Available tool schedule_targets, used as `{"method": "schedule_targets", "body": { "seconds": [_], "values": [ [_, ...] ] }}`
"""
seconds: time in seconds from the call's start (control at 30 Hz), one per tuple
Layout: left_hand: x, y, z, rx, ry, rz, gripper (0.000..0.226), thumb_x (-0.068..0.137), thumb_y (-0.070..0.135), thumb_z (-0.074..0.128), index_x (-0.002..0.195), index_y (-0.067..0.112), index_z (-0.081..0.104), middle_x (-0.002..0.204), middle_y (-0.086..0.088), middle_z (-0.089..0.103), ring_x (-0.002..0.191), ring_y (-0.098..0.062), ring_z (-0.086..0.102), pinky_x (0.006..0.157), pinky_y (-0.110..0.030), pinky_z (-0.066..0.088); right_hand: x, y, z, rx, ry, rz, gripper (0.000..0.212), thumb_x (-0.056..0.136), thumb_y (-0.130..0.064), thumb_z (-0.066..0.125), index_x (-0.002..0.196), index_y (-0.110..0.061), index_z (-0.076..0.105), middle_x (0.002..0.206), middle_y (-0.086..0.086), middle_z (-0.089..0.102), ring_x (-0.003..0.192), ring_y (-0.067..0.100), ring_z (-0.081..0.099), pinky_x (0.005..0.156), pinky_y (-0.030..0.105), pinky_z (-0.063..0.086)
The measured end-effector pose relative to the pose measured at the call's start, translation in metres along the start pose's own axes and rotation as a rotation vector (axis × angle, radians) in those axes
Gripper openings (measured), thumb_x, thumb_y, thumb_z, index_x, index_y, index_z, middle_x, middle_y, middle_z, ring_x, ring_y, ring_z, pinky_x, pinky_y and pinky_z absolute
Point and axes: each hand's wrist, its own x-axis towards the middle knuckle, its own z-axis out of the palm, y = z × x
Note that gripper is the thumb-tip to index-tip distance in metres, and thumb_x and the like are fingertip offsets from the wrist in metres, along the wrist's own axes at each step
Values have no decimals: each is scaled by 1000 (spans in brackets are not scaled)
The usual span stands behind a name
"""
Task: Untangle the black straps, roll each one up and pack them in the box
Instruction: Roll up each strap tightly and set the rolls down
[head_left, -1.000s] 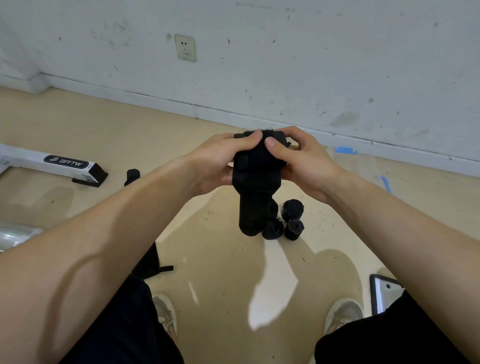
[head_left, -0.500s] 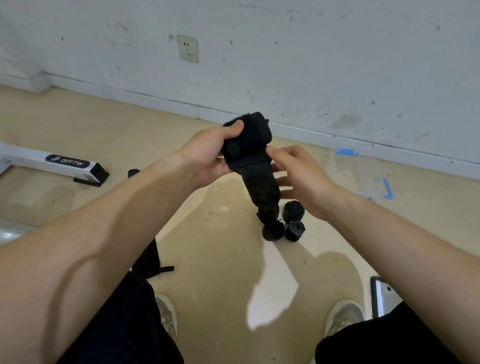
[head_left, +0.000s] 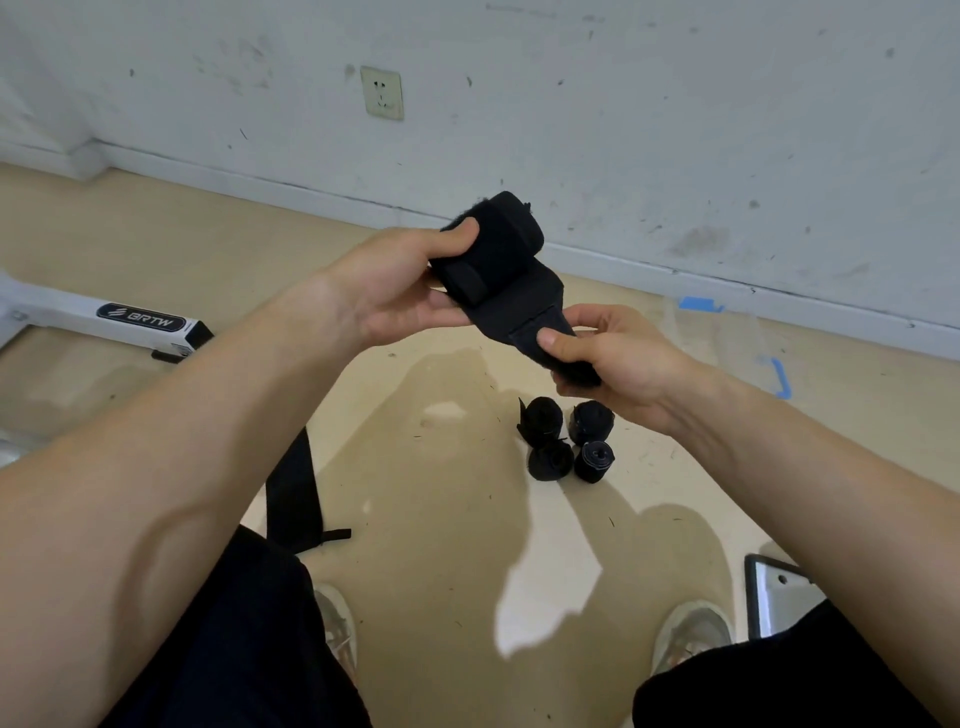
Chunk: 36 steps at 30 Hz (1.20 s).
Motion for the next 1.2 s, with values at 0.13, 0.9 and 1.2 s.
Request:
{"method": "schedule_targets", "body": {
  "seconds": [0.13, 0.9, 1.2],
  "values": [
    [0, 2, -6, 264, -56, 80, 24, 99, 21, 67, 122, 16, 66, 105, -8, 73, 95, -29, 77, 82, -41, 63, 0, -8, -12, -56, 28, -13, 8, 93, -6, 68, 96, -13, 66, 76, 1, 66, 57, 12, 56, 55, 24, 50],
    [0, -36, 26, 548, 173, 157, 58, 85, 22, 79, 130, 35, 45, 114, 12, 60, 98, -20, 70, 66, -44, 66, 7, 5, -3, 121, 210, -67, 19, 90, 5, 51, 78, -9, 53, 83, 12, 59, 65, 22, 66, 63, 36, 61],
    [8, -35, 22, 731, 202, 208, 53, 87, 14, 72, 126, 34, 42, 116, 2, 60, 96, -25, 69, 60, -40, 65, 8, 2, 7, 106, 251, -133, 14, 87, 6, 56, 83, -7, 55, 79, 14, 63, 62, 25, 69, 64, 38, 62]
  ]
}}
